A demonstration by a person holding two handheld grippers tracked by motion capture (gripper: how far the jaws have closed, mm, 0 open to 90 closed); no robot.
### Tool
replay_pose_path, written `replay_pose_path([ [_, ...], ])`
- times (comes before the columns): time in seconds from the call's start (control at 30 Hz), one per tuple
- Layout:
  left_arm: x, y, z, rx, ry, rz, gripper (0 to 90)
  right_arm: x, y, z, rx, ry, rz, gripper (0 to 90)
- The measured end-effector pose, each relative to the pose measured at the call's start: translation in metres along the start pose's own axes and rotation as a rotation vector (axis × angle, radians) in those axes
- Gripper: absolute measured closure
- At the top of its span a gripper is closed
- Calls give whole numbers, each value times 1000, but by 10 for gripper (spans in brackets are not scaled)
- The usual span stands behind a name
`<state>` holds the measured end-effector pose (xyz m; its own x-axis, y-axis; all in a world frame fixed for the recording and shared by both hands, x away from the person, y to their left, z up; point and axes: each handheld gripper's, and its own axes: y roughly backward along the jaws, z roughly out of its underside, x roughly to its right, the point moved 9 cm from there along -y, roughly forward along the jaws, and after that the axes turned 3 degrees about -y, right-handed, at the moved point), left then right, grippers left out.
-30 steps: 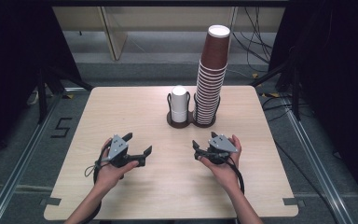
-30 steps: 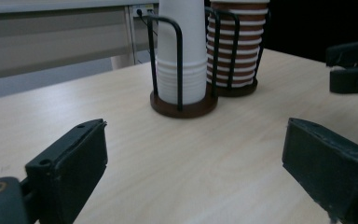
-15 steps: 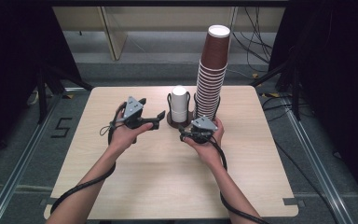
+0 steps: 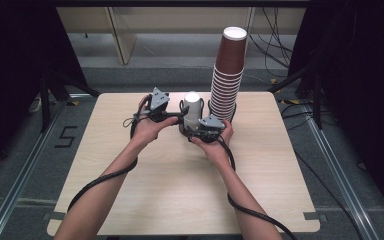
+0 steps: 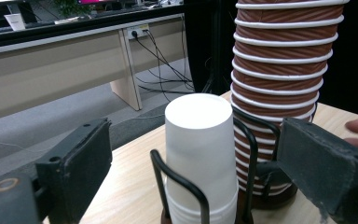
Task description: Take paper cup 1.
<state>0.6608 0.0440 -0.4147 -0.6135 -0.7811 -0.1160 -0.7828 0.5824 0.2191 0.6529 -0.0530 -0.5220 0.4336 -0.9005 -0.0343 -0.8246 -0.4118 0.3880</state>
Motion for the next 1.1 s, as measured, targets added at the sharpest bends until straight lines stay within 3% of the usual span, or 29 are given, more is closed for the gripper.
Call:
replay_pose_path([
  [0.07, 1, -2, -1, -1, -4, 0, 100, -1, -2, 3, -22, -19, 8, 220],
  [0.1, 1, -3, 0, -9, -9, 2, 101, 0, -5, 2, -10, 2, 11, 220],
  [0.13, 2, -7, 0, -17, -18, 5, 102, -1, -6, 5, -29, -17, 12, 221],
  [0.2, 2, -8, 0, -20, -21, 4, 102, 0, -7, 4, -24, 1, 12, 220],
  [0.37, 1, -13, -1, -24, -17, 3, 106, 2, -14, 2, -14, 5, 22, 225],
  [0.43, 0, -16, 0, -28, -15, 4, 108, 0, -15, 2, -20, -14, 32, 225],
  [0.47, 0, -17, 1, -32, -13, 6, 108, 0, -17, 1, -24, 7, 23, 225],
  [0.63, -2, -22, 2, -39, -4, 4, 110, 1, -22, 0, -19, -10, 36, 239],
  [0.7, -2, -24, 2, -39, -3, 4, 111, 2, -22, 1, -35, 12, 39, 241],
  [0.77, -2, -25, 2, -40, -4, 4, 112, 2, -23, 3, -46, -4, 41, 245],
  [0.9, -2, -27, 2, -42, -2, 4, 114, 3, -26, 3, -32, 12, 55, 264],
  [0.97, -2, -28, 3, -44, -4, 6, 117, 2, -28, 3, -24, -5, 55, 265],
  [1.0, -1, -29, 4, -46, -3, 8, 118, 3, -27, 4, -39, 11, 55, 266],
  [1.03, -2, -30, 4, -46, -6, 7, 121, 1, -29, 3, -32, -19, 51, 268],
  [1.07, -1, -31, 4, -49, -6, 10, 125, 3, -29, 3, -37, 21, 60, 268],
  [1.1, -2, -32, 5, -51, -8, 10, 131, 3, -30, 2, -32, 4, 64, 272],
])
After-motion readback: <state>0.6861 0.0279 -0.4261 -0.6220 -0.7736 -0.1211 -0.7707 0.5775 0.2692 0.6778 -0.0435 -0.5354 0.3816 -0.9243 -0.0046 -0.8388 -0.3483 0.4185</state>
